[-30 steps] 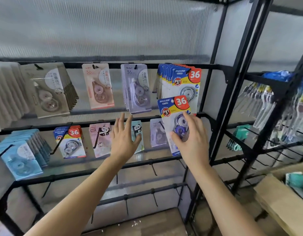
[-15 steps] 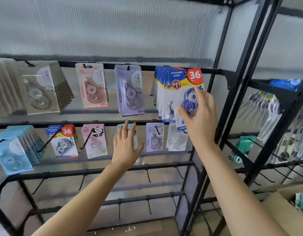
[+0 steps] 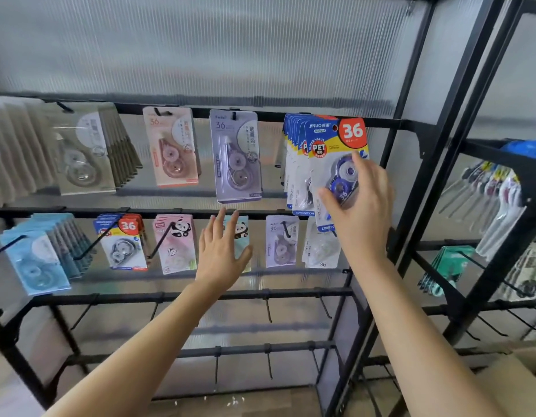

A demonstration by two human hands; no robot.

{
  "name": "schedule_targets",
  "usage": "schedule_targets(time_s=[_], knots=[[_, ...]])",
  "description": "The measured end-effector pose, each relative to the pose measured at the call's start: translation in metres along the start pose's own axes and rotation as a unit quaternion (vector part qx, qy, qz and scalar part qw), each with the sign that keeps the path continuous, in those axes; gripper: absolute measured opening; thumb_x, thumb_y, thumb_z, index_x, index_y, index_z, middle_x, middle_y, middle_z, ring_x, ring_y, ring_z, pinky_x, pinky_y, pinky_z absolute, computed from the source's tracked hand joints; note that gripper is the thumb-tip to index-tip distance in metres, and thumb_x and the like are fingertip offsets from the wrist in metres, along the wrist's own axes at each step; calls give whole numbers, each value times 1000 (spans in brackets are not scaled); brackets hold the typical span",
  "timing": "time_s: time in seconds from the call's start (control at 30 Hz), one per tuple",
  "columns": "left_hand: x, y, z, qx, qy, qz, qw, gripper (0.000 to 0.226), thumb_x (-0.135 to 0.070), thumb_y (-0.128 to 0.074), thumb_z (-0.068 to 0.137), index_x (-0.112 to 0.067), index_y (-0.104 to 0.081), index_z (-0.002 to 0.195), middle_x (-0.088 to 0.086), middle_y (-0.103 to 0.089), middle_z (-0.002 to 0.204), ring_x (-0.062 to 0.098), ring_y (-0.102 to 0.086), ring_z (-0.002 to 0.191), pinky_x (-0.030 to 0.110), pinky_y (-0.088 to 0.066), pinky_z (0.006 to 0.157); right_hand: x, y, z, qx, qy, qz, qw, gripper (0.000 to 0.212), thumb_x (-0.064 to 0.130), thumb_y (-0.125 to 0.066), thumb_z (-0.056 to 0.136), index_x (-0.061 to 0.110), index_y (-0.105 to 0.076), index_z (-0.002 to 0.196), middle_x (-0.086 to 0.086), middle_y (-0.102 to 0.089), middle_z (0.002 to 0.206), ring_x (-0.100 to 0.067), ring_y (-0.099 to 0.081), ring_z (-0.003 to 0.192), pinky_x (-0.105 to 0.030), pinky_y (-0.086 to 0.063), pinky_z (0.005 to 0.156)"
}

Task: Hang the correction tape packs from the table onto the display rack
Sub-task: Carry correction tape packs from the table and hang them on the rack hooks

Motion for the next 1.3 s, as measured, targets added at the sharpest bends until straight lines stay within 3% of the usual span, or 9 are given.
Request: schedule_targets(time_s=[0.27, 0.37, 0.77, 1.13, 1.3], knots=[[26, 5, -29, 14, 25, 13, 1000, 74, -41, -51, 95, -25, -8, 153, 1, 3, 161, 23, 3, 147, 40, -1, 118, 9, -16, -41, 37, 7, 2, 999, 63, 27, -74, 81, 5, -49, 134, -20, -50, 129, -37, -47, 117, -46, -46, 89], [40, 11, -44, 12, 36, 19, 999, 73, -39, -52, 94, -23, -10, 152, 3, 1, 161, 23, 2, 147, 39, -2, 117, 16, -23, -53, 43, 20, 15, 999, 64, 21, -77, 77, 4, -50, 133, -20, -52, 126, -38, -49, 115, -48, -42, 94], [148, 97, -92, -78, 89, 46, 992, 72, -32, -58, 92, -19, -19, 151, 8, -9, 160, 26, -2, 147, 40, -3, 118, 104, -106, -128, 120, 45, 61, 990, 64, 20, -79, 75, 0, -53, 130, -23, -54, 125, -42, -50, 115, -52, -41, 97], [285, 166, -108, -32, 70, 66, 995, 75, -29, -62, 89, -18, -21, 151, 11, -11, 159, 30, -5, 147, 42, -4, 118, 213, -208, -226, 195, 7, 21, 981, 64, 26, -76, 78, 4, -52, 132, -17, -54, 127, -35, -50, 116, -36, -34, 96], [316, 173, -109, -18, 62, 45, 997, 75, -29, -62, 89, -18, -21, 151, 11, -12, 159, 30, -7, 146, 43, -7, 118, 240, -242, -254, 219, -10, 20, 976, 64, 25, -78, 76, 4, -53, 131, -17, -55, 125, -36, -52, 111, -42, -42, 92]])
Point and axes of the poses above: each hand's wrist, its own z-axis towards the middle knuckle, its own y-axis out of the back of the hand, x = y × z, the point moved 8 cm from there along z, towards the middle knuckle
